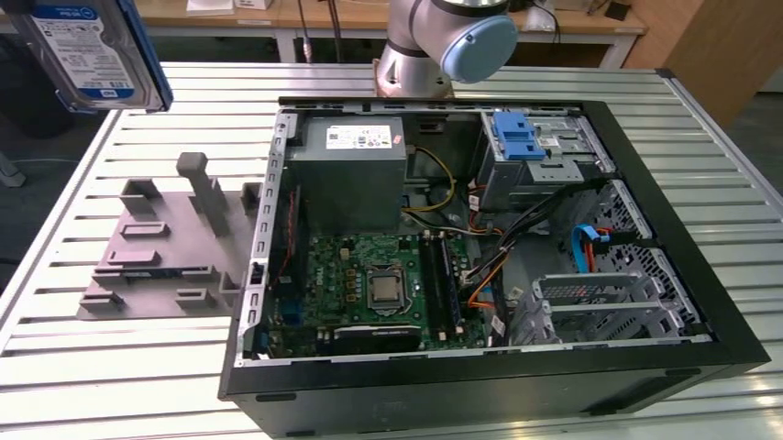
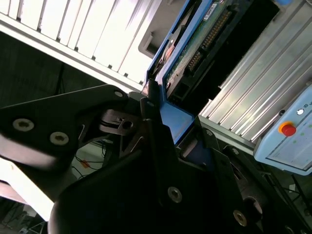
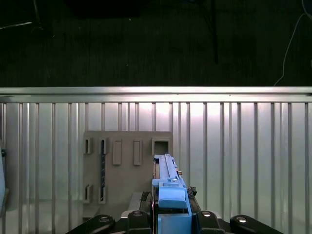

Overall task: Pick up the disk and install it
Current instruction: 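Pick up the disk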

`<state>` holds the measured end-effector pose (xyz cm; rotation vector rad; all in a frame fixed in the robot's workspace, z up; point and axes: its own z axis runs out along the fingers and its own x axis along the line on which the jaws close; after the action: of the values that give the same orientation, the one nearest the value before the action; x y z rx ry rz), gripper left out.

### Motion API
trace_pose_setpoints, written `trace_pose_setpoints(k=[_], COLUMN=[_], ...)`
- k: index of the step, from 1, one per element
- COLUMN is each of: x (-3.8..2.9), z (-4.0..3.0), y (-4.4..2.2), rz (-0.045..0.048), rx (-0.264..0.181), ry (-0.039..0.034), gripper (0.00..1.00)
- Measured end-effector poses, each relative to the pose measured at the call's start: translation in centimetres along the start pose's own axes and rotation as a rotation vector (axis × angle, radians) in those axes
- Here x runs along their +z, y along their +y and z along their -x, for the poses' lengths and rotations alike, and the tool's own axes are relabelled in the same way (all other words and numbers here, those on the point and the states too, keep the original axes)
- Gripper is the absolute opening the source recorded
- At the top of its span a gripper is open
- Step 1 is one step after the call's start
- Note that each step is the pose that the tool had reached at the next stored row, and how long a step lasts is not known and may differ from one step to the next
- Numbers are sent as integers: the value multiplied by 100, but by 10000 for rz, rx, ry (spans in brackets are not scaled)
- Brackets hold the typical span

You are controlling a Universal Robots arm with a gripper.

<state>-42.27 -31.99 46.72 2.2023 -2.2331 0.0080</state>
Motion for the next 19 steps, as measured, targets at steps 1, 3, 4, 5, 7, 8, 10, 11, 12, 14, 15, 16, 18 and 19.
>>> trace_pose_setpoints(k=[1,3,4,5,7,8,10,11,12,14,15,16,18,19], x=[-9,-25,-33,-42,-58,-66,-77,-77,-77,-77,-78,-80,-82,-83], z=[0,0,0,0,0,-1,0,0,0,0,0,-3,-20,-31], y=[0,0,0,0,0,0,0,0,0,0,0,0,0,0], rz=[-1,-4,-5,-5,-7,-9,-8,-9,-10,-10,-9,-7,-10,-9], rx=[0,0,0,0,0,0,0,0,0,0,0,0,0,0], ry=[0,0,0,0,0,0,0,0,0,0,0,1,0,0], gripper=[36,36,36,36,36,36,36,36,36,36,36,36,36,36])
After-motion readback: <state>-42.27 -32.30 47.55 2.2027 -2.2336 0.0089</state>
